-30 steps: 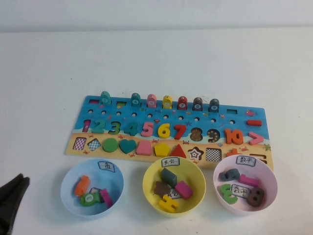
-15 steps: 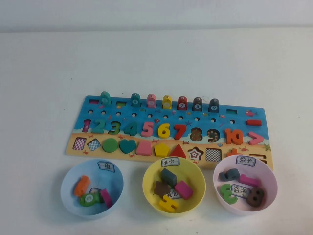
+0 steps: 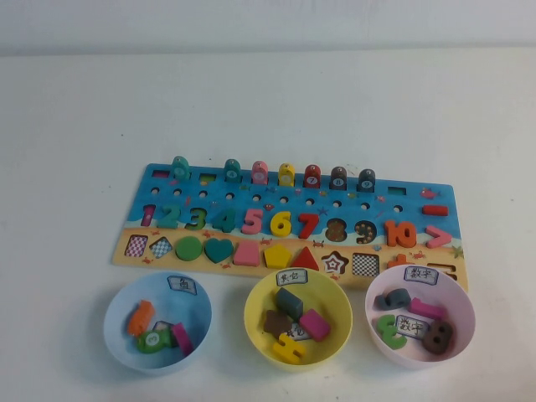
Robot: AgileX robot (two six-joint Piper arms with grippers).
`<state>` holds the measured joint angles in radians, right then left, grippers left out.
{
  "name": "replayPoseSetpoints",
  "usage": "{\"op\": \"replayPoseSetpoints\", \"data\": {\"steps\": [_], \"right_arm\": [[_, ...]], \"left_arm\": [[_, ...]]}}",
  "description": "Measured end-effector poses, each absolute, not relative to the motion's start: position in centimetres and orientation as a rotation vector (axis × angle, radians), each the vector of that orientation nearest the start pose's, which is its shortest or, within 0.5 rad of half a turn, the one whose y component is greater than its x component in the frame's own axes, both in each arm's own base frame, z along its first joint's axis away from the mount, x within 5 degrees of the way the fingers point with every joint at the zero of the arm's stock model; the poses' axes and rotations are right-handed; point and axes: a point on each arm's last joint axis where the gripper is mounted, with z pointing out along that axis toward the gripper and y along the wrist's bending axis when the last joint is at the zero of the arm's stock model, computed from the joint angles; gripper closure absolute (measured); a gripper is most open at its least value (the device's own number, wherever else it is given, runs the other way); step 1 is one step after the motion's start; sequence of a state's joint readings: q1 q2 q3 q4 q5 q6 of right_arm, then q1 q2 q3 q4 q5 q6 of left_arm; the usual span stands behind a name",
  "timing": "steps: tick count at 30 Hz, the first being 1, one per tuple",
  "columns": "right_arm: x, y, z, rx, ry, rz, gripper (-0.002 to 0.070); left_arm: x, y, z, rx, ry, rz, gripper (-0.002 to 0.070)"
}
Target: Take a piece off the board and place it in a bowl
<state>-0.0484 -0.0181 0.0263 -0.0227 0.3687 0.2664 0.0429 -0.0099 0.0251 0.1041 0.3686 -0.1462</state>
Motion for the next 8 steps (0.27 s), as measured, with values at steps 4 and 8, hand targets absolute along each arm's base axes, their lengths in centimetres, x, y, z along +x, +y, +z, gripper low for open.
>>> {"op": "replayPoseSetpoints", "data": {"steps": [4, 8], "right_arm": [[5.23, -0.33, 17.21, 0.278, 1.842, 0.129, 0.0694], [5.23, -0.33, 17.21, 0.278, 1.842, 0.129, 0.0694]], "left_arm": [[5.25, 0.57, 17.23, -0.110, 1.862, 0.032, 0.0678], [5.25, 0.57, 17.23, -0.106, 1.863, 0.035, 0.0678]]}}
